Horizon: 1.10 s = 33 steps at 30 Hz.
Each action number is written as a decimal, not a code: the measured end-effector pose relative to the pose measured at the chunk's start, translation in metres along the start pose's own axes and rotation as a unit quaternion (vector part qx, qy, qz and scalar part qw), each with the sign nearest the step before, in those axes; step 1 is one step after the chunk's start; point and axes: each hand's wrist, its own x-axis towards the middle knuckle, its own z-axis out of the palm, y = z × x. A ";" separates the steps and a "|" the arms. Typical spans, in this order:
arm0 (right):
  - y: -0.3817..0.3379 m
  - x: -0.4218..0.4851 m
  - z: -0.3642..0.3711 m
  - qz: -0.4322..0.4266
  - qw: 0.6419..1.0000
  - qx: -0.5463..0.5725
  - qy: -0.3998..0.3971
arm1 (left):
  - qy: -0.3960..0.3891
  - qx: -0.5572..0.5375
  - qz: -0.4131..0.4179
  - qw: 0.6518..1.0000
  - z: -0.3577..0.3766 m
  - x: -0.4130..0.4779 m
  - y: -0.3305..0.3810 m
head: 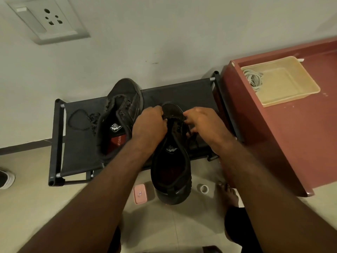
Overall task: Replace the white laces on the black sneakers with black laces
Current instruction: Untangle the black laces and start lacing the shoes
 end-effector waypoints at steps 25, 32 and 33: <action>0.005 0.001 -0.003 -0.143 0.982 0.024 0.125 | -0.087 -0.123 -0.063 0.987 0.013 0.002 -0.015; -0.002 -0.015 -0.060 -0.247 0.895 0.225 0.295 | -0.046 -0.126 -0.087 0.987 0.023 0.005 -0.012; 0.000 -0.014 -0.058 -0.252 0.907 0.168 0.292 | -0.039 -0.128 -0.085 0.987 0.024 0.004 -0.013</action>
